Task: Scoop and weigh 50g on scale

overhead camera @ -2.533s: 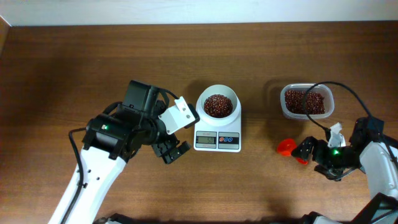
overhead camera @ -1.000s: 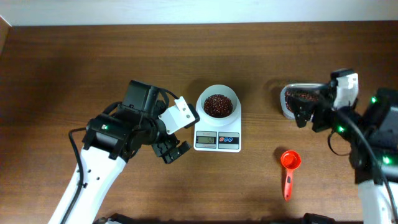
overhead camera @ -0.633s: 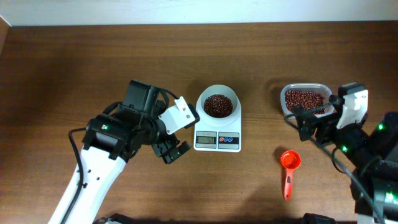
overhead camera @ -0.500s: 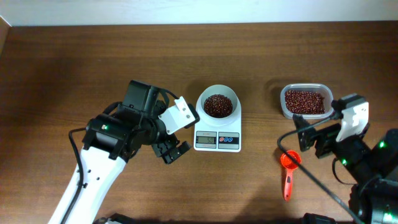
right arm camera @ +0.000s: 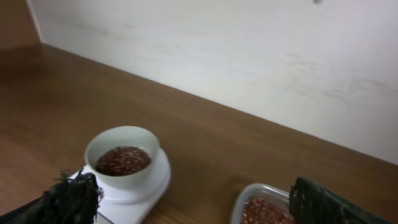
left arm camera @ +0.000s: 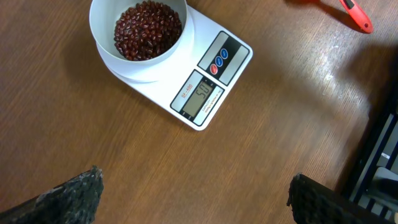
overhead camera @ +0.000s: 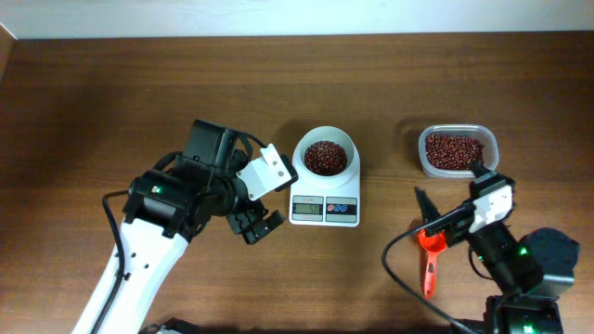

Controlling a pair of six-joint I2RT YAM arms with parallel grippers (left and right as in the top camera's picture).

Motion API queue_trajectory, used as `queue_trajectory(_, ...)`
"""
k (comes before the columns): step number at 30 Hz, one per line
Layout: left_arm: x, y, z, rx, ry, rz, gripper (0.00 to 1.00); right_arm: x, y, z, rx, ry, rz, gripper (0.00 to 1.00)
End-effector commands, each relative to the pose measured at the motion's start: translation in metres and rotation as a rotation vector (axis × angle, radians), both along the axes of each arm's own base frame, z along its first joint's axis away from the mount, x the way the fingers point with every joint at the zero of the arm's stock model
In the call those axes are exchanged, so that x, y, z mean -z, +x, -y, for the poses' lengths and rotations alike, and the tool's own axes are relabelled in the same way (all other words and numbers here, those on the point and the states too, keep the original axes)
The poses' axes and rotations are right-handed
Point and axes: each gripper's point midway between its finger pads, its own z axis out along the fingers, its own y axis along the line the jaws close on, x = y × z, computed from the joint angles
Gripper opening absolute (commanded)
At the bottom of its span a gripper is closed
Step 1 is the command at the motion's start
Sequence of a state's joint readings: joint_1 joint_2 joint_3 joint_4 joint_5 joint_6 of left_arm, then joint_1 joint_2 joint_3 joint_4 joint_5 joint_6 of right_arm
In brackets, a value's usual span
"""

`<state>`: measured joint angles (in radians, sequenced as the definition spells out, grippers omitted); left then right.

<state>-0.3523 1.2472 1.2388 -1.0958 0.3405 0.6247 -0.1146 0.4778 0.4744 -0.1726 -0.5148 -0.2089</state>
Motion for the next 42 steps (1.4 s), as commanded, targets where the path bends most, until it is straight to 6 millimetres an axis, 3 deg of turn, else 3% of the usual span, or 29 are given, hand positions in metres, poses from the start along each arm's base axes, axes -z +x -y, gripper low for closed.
queue_trajectory(1, -0.007, -0.001, 0.001, 0.000, -0.018, 0.018, 0.99, 0.004, -0.003, 0.005, 0.063, -0.013, 0.022, 0.99)
queue_trajectory(6, -0.007, -0.001, 0.001, 0.001, -0.018, 0.018, 0.99, 0.005, -0.020, 0.009, 0.094, -0.020, 0.110, 0.99)
queue_trajectory(19, -0.007, -0.001, 0.001, 0.000, -0.018, 0.018, 0.99, 0.007, -0.040, 0.012, 0.120, -0.025, 0.242, 0.99)
queue_trajectory(26, -0.007, -0.001, 0.001, 0.000, -0.018, 0.018, 0.99, 0.007, -0.039, 0.010, 0.127, -0.022, 0.258, 0.99)
queue_trajectory(36, -0.007, -0.001, 0.001, 0.000, -0.018, 0.018, 0.99, 0.027, -0.021, 0.030, 0.256, -0.014, 0.336, 0.99)
queue_trajectory(42, -0.007, -0.001, 0.001, 0.000, -0.018, 0.018, 0.99, 0.028, -0.020, 0.035, 0.286, -0.015, 0.337, 0.99)
